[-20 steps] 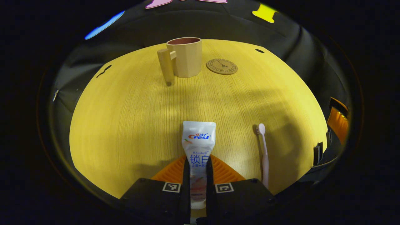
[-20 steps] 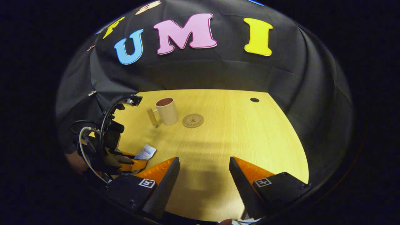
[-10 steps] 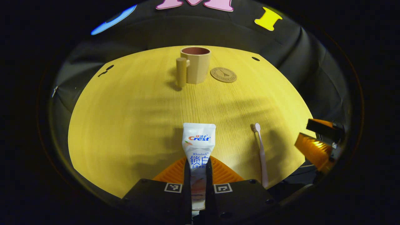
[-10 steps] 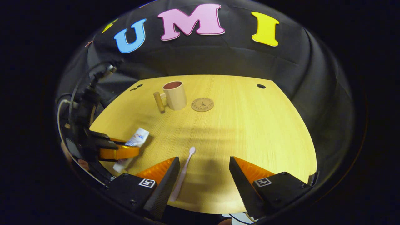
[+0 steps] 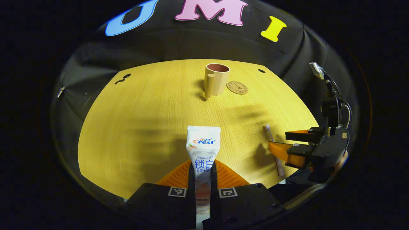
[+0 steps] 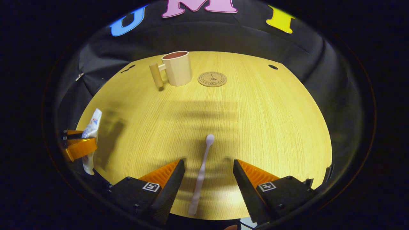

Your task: Put the toothbrush and toothpaste on the desktop into the cup, then pick up the cup and place it on the coaster on the desktop.

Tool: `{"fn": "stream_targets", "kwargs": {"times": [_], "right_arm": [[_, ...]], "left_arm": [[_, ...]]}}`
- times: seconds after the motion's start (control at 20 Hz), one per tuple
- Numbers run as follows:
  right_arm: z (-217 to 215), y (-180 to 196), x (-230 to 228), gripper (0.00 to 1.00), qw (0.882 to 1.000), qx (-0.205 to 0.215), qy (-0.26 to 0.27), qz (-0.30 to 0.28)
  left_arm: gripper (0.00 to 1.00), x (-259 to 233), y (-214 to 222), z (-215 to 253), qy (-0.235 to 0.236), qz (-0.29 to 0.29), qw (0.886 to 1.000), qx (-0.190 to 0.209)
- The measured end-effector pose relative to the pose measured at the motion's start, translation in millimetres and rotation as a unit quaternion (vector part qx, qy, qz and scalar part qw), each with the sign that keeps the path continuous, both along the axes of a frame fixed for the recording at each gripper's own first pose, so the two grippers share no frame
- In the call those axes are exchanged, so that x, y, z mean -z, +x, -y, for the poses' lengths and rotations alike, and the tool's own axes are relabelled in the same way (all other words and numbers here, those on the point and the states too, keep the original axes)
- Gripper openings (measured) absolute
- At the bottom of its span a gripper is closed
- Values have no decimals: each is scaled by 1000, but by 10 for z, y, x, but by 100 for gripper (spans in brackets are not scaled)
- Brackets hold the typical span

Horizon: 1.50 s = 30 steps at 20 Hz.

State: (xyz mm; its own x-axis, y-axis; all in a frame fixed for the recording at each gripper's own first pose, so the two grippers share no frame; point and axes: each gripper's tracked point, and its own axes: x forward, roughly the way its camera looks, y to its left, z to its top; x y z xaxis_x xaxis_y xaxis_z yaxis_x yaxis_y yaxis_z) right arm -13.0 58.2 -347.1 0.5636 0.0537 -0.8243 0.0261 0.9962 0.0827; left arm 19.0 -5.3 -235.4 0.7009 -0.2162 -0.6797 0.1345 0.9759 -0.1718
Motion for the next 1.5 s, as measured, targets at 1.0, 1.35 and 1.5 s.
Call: {"fn": "stream_targets", "kwargs": {"times": [1.0, 1.35, 1.5], "right_arm": [[-53, 58, 135, 5, 992, 92, 60, -68], [-63, 344, -490, 5, 983, 35, 164, 79], [20, 461, -845, 5, 971, 17, 194, 139]], "left_arm": [[22, -42, -253, -204, -44, 39, 995, -86], [21, -470, -49, -26, -72, 78, 991, -87], [21, -782, 170, 54, -72, 105, 988, -85]]}}
